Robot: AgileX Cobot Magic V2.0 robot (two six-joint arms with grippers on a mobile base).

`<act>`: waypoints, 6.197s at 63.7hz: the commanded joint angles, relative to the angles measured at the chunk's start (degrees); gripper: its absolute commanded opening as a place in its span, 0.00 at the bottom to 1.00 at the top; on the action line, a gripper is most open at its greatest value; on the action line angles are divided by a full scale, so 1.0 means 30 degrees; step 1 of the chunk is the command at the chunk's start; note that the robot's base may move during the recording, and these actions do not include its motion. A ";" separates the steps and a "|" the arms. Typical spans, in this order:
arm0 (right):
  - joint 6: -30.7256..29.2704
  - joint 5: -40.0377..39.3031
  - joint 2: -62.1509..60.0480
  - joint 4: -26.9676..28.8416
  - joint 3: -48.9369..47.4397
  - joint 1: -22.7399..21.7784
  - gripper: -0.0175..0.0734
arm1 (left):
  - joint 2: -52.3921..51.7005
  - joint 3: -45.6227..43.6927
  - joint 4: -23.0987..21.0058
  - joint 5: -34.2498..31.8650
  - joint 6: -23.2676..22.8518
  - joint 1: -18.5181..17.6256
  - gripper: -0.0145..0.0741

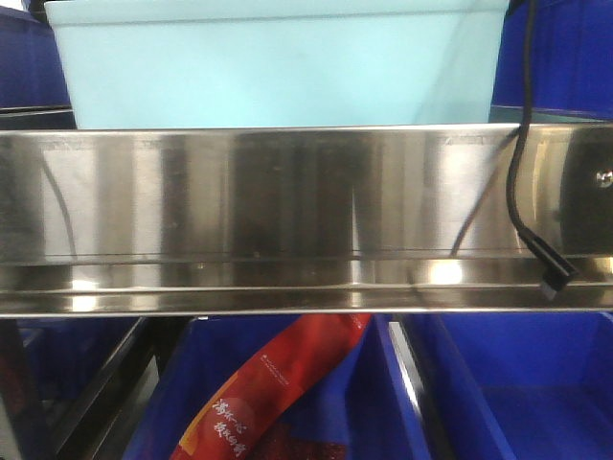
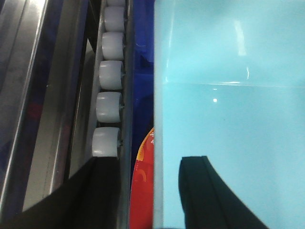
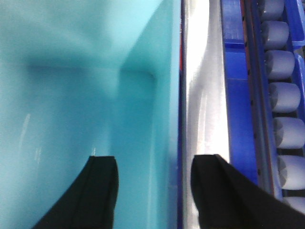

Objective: Fetch blue bin and place on conveyor start
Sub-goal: 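Lift the light-blue bin off the shelf with both grippers, then pull the held bin back from the shelf and turn away, then drive through the corridor carrying the bin in both grippers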

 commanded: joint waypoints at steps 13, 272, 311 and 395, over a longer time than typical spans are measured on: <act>-0.0139 -0.0199 -0.0065 -0.0126 -0.0154 -0.0091 0.03 | -0.0100 -0.0117 0.0002 -0.0157 -0.0074 0.0012 0.11; 0.2503 0.0883 -0.5546 -0.4901 -0.3650 0.2385 0.03 | -0.5055 -0.4677 0.3940 0.2195 -0.1948 -0.2655 0.04; 0.2503 0.0961 -0.5546 -0.4901 -0.3650 0.2385 0.03 | -0.5055 -0.4677 0.3940 0.2195 -0.1948 -0.2655 0.04; 0.2503 0.0961 -0.5546 -0.4901 -0.3650 0.2385 0.03 | -0.5055 -0.4677 0.3940 0.2195 -0.1948 -0.2655 0.04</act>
